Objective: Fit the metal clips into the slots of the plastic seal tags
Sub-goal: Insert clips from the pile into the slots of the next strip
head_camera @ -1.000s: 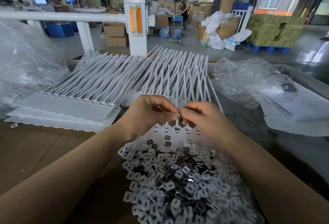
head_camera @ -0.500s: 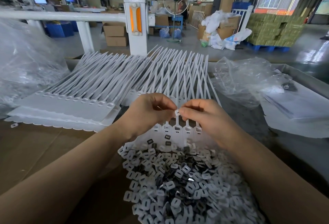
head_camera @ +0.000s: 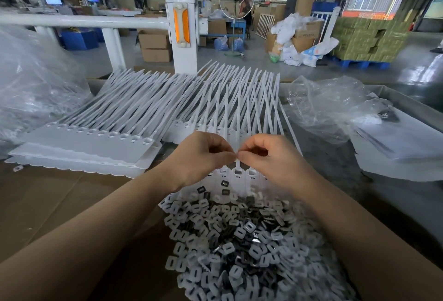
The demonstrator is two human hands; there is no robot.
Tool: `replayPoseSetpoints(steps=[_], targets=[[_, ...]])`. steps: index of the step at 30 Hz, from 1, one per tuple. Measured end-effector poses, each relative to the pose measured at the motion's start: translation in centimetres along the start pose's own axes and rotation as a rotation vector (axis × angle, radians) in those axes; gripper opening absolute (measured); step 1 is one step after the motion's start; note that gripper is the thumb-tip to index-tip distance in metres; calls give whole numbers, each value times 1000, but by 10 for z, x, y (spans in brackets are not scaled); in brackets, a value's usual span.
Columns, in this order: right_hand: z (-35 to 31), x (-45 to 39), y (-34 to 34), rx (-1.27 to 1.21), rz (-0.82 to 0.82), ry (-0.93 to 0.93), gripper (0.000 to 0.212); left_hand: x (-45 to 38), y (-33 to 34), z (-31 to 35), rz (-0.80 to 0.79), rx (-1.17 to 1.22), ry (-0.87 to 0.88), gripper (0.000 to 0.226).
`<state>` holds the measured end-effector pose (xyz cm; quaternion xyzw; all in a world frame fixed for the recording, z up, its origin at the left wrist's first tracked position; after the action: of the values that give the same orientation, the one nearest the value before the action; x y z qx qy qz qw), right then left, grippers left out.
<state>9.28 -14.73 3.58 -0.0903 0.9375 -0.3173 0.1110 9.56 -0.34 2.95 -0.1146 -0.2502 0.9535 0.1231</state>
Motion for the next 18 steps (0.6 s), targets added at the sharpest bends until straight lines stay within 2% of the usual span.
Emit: replayPoseSetpoints(steps=[7,11,18], targets=[[17,1,1,145,36,183,14,-3,-4,-11,40,-253,-42,6],[15,4,5,184,7,210,19,-2,-1,-7,-5,-315,33,8],[14,5,7,231,-18,234,17,-1,2,-1,-27,-402,125,13]])
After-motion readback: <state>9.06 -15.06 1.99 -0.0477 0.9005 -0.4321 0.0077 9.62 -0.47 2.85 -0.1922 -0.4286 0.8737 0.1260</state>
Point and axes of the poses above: each hand's wrist, its own x-axis away from the middle knuckle, its own y-axis out of the palm, z = x × y, the point moved 8 cm from there along -x, towards the middle knuckle, and after that the axes turned 3 degrees about y, right-handed, at the moved point
